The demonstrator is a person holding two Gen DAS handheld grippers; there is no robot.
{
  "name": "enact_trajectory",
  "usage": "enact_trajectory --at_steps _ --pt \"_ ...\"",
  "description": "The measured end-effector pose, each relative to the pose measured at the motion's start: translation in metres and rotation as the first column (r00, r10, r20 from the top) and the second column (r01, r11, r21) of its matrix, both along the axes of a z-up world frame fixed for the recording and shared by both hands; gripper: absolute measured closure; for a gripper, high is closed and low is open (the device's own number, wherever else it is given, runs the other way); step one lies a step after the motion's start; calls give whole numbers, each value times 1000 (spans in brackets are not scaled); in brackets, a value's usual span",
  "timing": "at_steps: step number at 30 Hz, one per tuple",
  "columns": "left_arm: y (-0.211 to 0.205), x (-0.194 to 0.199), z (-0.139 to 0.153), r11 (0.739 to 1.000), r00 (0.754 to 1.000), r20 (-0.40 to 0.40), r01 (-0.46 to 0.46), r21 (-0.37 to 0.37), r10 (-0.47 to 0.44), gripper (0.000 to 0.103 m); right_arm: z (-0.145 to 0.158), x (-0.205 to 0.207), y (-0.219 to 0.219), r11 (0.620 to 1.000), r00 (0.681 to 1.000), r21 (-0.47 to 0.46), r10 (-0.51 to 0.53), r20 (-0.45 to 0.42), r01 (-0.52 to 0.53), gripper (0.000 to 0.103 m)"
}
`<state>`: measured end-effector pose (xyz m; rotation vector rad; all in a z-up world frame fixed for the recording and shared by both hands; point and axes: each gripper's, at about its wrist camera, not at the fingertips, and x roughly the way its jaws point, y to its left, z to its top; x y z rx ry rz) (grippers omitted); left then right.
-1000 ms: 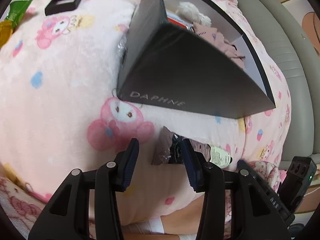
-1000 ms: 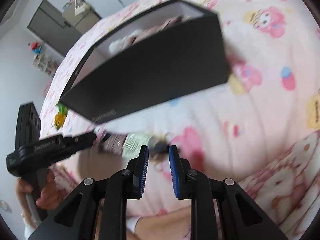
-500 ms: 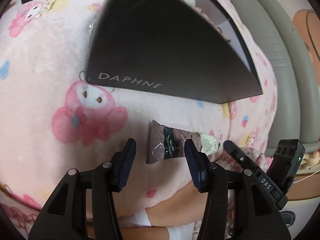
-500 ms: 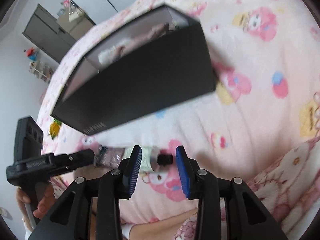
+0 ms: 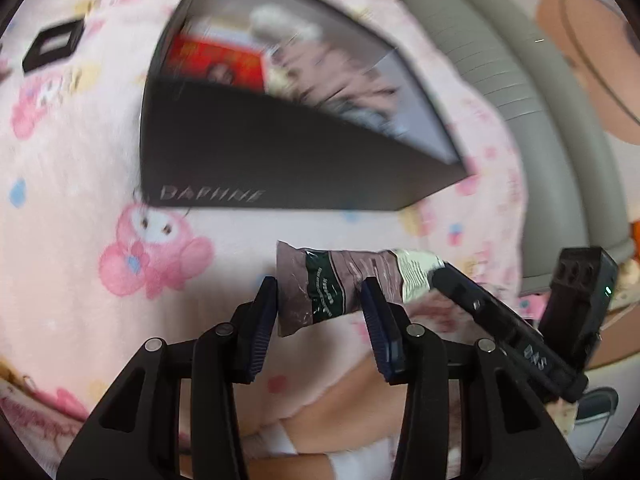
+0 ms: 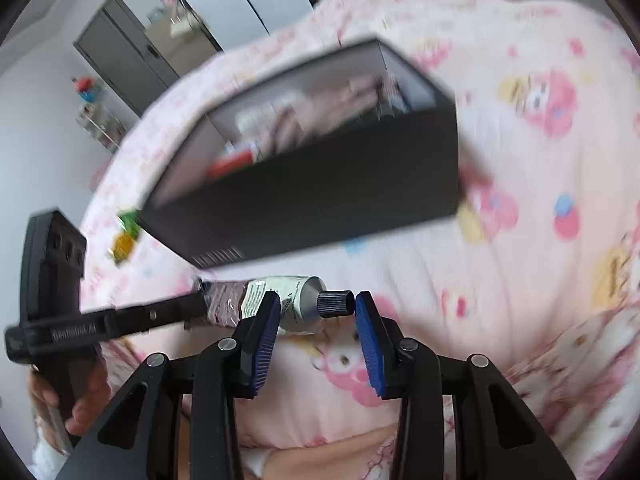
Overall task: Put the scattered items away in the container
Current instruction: 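Raise the tube with the left gripper over the box wall, then lower the tube into the box and open the left gripper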
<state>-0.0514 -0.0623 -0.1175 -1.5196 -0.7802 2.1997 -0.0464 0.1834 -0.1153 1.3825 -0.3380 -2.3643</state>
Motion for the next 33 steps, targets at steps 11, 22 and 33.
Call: enact_trajectory --at_steps 11,22,33 --pt "5 -112 62 995 999 -34 13 -103 -16 57 67 -103 -18 994 989 90 68 -134 -56 68" --pt "-12 -139 25 958 1000 -21 -7 -286 1 57 3 -151 -57 955 984 238 174 43 -179 68" --pt "-15 -109 50 974 989 -147 -16 -226 -18 58 40 -113 -43 965 997 263 43 -59 -26 68"
